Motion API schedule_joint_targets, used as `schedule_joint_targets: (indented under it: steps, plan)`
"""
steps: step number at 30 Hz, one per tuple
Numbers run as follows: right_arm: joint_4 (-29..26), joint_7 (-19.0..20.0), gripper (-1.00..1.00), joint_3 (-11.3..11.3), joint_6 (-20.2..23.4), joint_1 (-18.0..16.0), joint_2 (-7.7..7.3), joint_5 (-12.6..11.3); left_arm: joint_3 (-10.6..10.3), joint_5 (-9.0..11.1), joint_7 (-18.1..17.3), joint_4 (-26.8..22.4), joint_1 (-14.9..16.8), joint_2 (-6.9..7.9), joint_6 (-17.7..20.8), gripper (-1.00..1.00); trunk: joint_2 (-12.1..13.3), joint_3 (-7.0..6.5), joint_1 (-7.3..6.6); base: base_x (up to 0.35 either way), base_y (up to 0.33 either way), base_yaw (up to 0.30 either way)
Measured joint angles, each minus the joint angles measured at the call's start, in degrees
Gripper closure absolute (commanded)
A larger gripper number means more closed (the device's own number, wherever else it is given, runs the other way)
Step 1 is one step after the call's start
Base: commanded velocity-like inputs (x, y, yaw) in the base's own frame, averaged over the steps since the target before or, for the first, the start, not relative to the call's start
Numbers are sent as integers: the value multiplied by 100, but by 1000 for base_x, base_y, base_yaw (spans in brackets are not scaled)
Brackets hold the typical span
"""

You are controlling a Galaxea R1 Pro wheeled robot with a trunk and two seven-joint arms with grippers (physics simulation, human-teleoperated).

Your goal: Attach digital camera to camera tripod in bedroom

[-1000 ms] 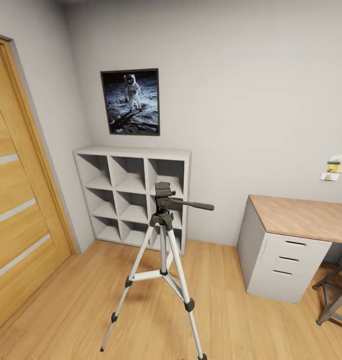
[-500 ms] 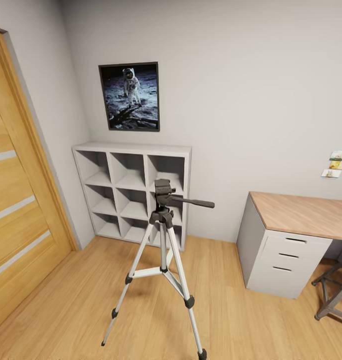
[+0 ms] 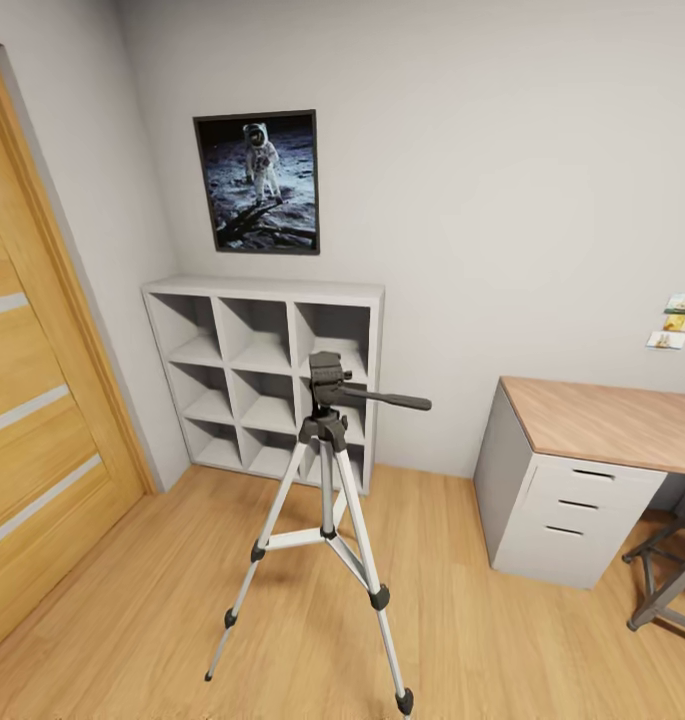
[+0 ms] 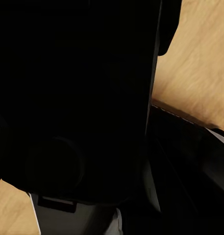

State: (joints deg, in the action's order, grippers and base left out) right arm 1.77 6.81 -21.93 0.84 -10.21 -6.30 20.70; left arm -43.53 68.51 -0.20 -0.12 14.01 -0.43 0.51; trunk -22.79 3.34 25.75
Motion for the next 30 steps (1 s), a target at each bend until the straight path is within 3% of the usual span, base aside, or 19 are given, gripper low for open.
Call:
schedule_joint_targets:
  steps: [30]
  plan:
    - [0, 0, -100, 0, -5, 0, -8, 3, 0, 10, 7, 0, 0, 0, -19, 100, -1, 277, 0, 0, 0, 0]
